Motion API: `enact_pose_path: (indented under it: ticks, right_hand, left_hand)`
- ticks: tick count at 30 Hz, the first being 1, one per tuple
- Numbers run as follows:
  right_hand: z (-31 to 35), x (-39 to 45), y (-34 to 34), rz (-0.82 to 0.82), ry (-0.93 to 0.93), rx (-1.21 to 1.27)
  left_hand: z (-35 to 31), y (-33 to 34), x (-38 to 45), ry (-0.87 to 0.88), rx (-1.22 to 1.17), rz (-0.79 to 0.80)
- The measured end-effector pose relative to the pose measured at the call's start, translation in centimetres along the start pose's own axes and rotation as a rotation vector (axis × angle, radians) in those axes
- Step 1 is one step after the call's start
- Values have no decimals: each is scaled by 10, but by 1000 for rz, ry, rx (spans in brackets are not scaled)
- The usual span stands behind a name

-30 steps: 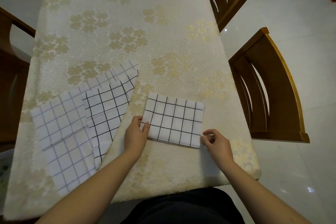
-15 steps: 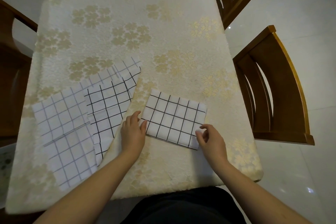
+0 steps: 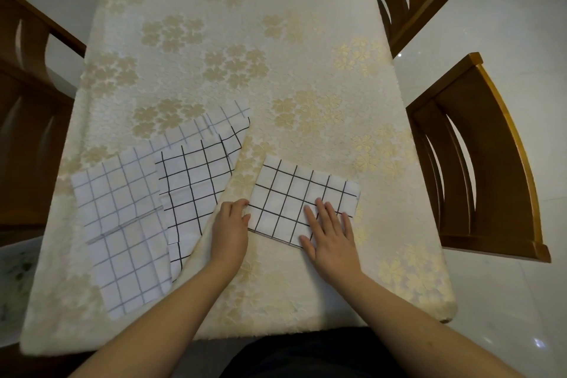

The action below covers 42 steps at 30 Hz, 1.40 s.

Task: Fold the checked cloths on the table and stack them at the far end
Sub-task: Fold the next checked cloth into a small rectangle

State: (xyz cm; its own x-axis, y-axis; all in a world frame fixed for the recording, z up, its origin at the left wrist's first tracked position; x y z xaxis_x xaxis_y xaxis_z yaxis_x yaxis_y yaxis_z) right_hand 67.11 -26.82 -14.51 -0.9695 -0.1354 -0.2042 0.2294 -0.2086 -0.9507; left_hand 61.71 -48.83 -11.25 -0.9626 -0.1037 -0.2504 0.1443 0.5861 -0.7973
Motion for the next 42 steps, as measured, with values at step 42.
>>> enact_pose_path:
  ticks: [42]
  right_hand:
    - [-60, 98, -76, -4, 57, 87]
  left_hand:
    - [-9, -12, 36, -8, 43, -82]
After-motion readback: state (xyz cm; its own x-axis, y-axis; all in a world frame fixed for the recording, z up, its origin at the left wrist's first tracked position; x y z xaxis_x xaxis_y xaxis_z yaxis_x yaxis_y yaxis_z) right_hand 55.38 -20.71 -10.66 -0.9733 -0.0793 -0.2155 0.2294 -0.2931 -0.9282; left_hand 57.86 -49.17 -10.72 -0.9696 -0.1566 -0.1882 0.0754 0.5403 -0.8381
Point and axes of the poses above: each hand's wrist, its own x-axis towards the middle knuckle, its own y-axis out of the palm, z = x × y, the point moved 6 cm from there along x, towards the middle knuckle, and after that the axes turned 2 degrees about -y, right-handed, at the moved point
